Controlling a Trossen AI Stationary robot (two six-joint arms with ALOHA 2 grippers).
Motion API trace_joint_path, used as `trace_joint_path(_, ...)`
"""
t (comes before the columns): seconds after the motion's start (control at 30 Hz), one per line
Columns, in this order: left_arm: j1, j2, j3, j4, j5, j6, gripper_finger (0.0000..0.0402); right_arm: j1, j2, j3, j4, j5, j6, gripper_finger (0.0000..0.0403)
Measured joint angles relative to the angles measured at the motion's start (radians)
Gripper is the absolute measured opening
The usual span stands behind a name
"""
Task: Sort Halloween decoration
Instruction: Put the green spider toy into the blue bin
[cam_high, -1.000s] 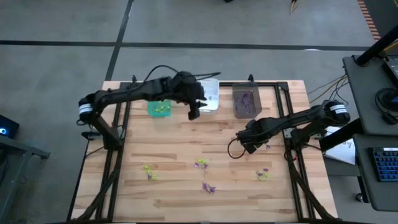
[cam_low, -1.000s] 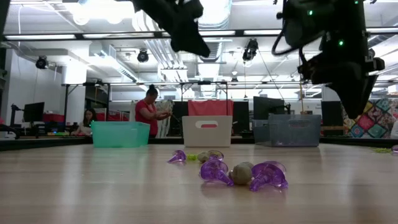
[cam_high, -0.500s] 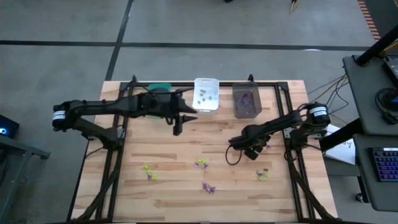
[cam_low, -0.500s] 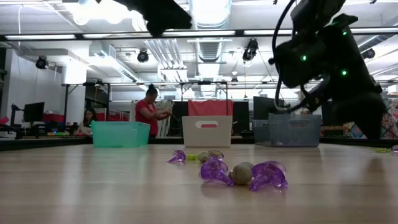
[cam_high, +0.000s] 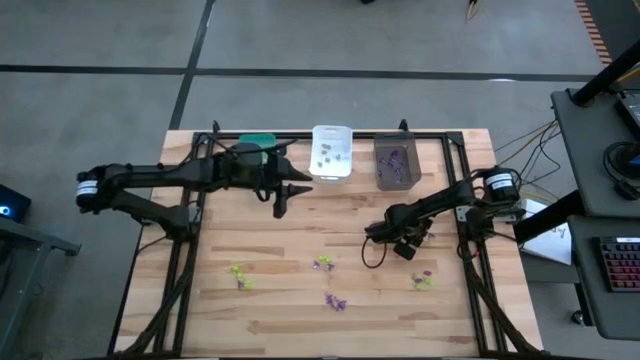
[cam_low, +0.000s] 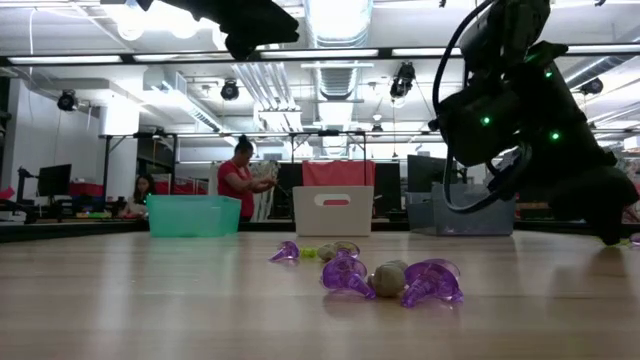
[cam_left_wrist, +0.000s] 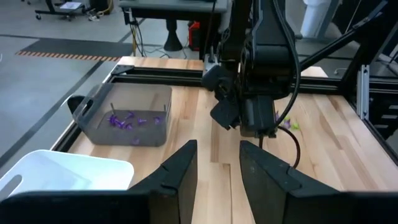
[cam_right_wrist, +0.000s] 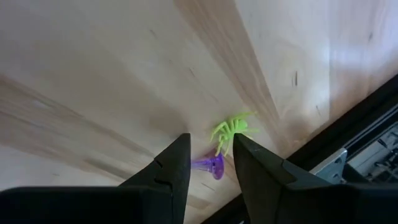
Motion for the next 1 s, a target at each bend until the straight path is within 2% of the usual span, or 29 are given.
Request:
trace_joint_path(0.57, 0.000, 0.007, 0.000, 0.010, 0.000, 0.005, 0.0102, -0.033, 0.000, -0.026, 0.060, 0.011, -0.045, 0.0052)
trace_joint_path(0.73, 0.000, 0.007, 0.000, 0.010, 0.000, 0.005, 0.0102, -0.035, 0.000, -0.028, 0.067, 0.020, -0.060, 0.0016)
trace_joint_path(1.0, 0.000, 0.007, 0.001, 0.010, 0.000, 0.005, 0.0102, -0.035, -0.013, -0.009, 0.036, 0.051, -0.067, 0.0008)
